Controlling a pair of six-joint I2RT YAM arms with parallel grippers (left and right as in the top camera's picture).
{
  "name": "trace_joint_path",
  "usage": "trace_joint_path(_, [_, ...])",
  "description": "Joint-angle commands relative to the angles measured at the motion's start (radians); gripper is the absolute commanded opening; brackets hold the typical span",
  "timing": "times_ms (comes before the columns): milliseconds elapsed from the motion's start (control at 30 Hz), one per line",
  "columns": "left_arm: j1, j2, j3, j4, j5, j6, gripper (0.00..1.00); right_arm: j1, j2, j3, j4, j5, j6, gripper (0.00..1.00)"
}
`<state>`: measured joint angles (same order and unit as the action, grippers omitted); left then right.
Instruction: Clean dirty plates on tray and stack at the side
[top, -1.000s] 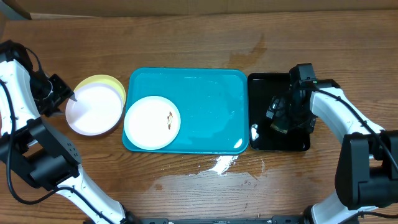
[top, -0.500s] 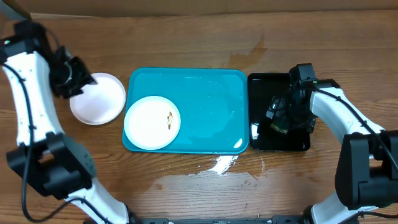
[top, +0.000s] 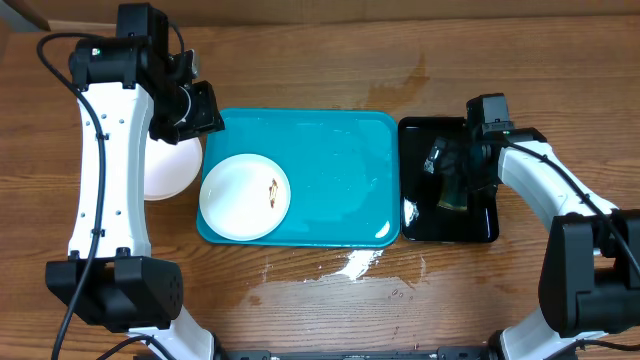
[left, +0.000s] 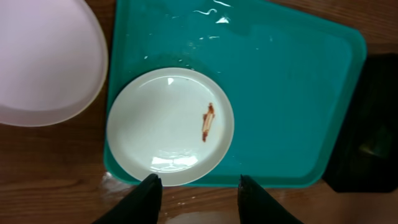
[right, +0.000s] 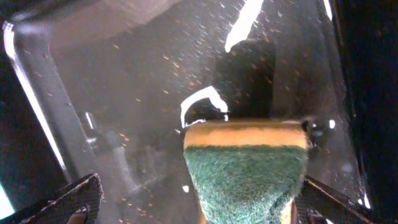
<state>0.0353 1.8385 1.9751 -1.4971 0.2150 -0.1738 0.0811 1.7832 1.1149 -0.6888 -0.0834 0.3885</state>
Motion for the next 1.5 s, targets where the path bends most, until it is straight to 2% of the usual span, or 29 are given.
trace_joint_path(0, [0.003,-0.003,-0.006,-0.013,0.153,0.100,0.40,0.003,-0.006,0.004,-0.030,-0.052,-0.006,1.00])
trace_joint_path(67, [0.003,-0.003,-0.006,-0.018,0.140,0.101,0.39,0.000,-0.008,0.014,-0.045,-0.050,-0.121,1.00])
trace_joint_path(200, [0.003,-0.006,-0.006,-0.030,0.090,0.100,0.37,-0.009,-0.027,0.097,-0.146,-0.045,-0.129,1.00])
trace_joint_path(333, [0.003,-0.010,-0.006,-0.025,-0.043,0.067,0.37,-0.002,-0.067,0.224,-0.257,-0.039,-0.178,1.00])
trace_joint_path(533, [0.003,-0.010,-0.010,-0.043,-0.073,0.046,0.44,0.062,-0.119,0.347,-0.353,-0.109,-0.198,1.00])
trace_joint_path(700, [0.002,-0.006,-0.010,-0.028,-0.064,0.045,0.46,0.198,-0.115,0.344,-0.322,-0.143,-0.211,0.86])
trace_joint_path(800, [0.002,-0.001,-0.010,-0.020,-0.065,0.035,0.46,0.329,-0.098,0.344,-0.259,-0.130,-0.211,0.78])
trace_joint_path(933, [0.002,0.001,-0.013,-0.024,-0.066,0.035,0.46,0.497,-0.058,0.344,-0.173,0.008,-0.198,0.65])
trace_joint_path(1100, [0.001,0.002,-0.045,-0.016,-0.066,0.035,0.45,0.686,0.040,0.344,-0.068,0.198,-0.140,0.61])
trace_joint_path(1333, [0.002,0.002,-0.141,0.025,-0.065,0.035,0.45,0.764,0.161,0.344,0.057,0.237,-0.084,0.43])
trace_joint_path(1467, [0.002,0.002,-0.167,0.047,-0.065,0.035,0.43,0.765,0.218,0.344,0.113,0.236,-0.039,0.38])
